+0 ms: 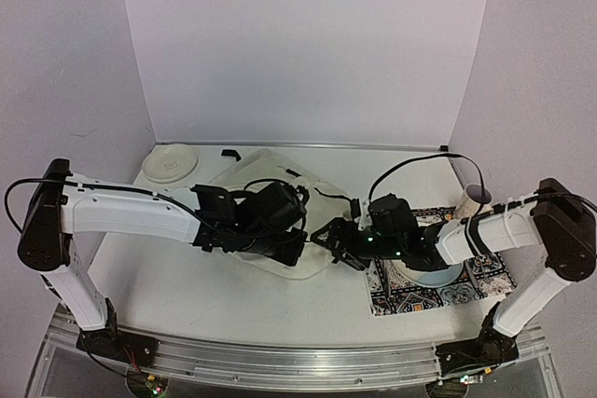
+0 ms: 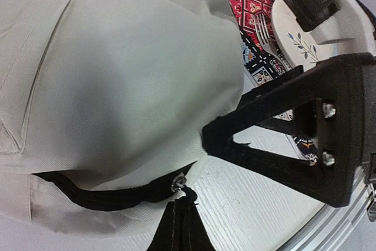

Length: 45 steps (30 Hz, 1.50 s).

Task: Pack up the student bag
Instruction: Hold the largest pocket of the student bag, then zip the largest pocket of the bag in the student bag.

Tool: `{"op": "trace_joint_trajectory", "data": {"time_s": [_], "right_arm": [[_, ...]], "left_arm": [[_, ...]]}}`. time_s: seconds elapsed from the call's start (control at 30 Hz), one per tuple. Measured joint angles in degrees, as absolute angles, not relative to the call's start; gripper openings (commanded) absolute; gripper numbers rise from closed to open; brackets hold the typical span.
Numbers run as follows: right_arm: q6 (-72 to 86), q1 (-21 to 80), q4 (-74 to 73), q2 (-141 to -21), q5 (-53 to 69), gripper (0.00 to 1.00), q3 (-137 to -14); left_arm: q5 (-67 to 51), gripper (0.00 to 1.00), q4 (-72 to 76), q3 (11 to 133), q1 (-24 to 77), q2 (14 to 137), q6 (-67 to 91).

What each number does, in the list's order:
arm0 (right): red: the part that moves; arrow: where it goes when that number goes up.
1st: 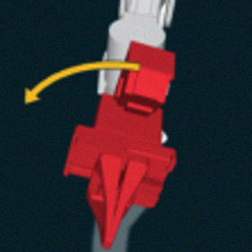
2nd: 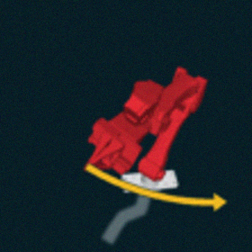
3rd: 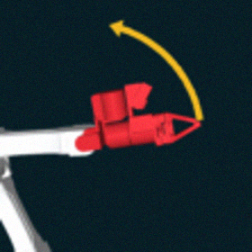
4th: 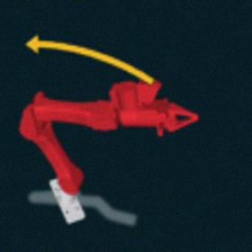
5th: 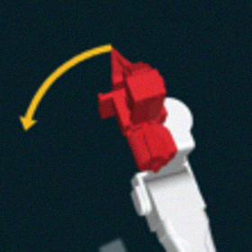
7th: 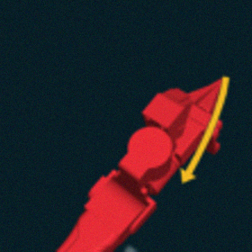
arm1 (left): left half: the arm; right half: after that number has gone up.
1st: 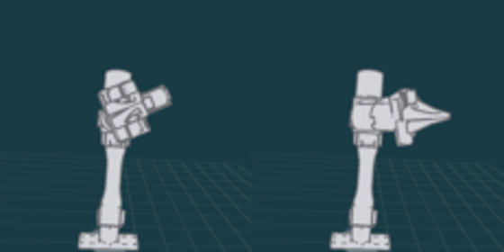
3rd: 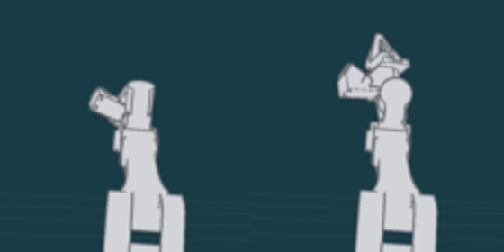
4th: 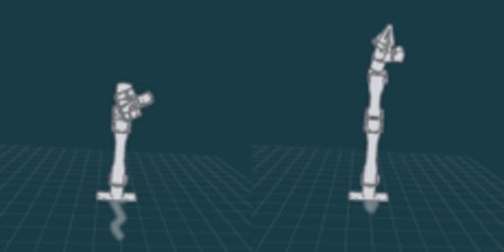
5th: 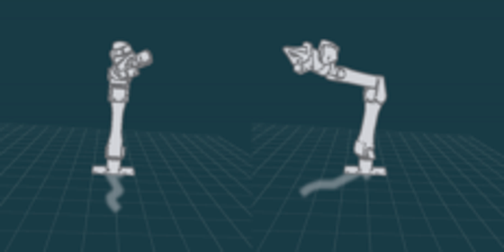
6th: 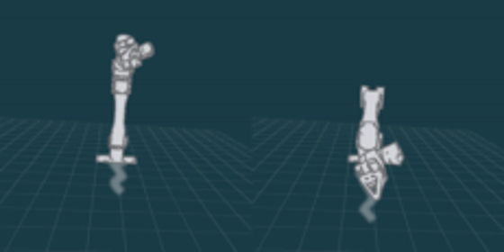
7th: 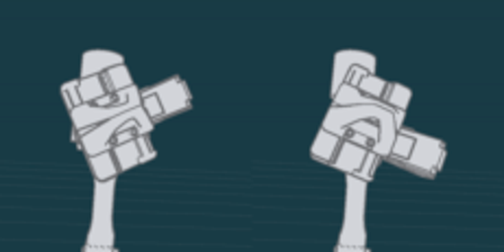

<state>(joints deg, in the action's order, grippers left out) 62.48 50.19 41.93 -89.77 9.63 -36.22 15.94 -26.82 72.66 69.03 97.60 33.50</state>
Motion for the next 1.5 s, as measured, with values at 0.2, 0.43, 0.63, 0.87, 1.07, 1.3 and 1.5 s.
{"op": "trace_joint_trajectory", "data": {"time_s": [0.2, 0.43, 0.63, 0.87, 1.07, 1.3, 1.5], "right_arm": [[62.7, 50.2, 43.4, -92.0, 9.7, 0.77, -37.8], [61.5, 50.2, 43.8, -94.8, 10.0, 0.36, -41.6], [59.7, 50.4, 44.3, -94.5, 10.4, 0.08, -41.8], [55.2, 49.5, 38.0, -88.0, 10.1, 0.00, -41.7], [51.1, 46.5, 35.0, -83.8, 14.1, 0.00, -39.8], [47.8, 42.4, 33.4, -80.8, 19.9, 0.00, -38.1], [45.1, 40.3, 30.5, -79.7, 22.8, 0.01, -38.0]], "left_arm": [[14.1, 0.00, -27.1, 74.0, 68.9, 97.4, 32.4], [13.7, 0.00, -27.1, 74.7, 68.7, 97.2, 31.1], [14.2, 0.00, -27.6, 74.4, 67.3, 96.3, 30.0], [13.6, 0.00, -26.5, 70.8, 64.2, 94.3, 29.8], [11.1, 0.00, -22.7, 67.2, 61.8, 93.7, 29.7], [7.6, 0.00, -18.4, 64.7, 60.2, 93.7, 29.4], [5.9, 0.00, -14.7, 60.8, 59.9, 93.5, 30.1]]}}
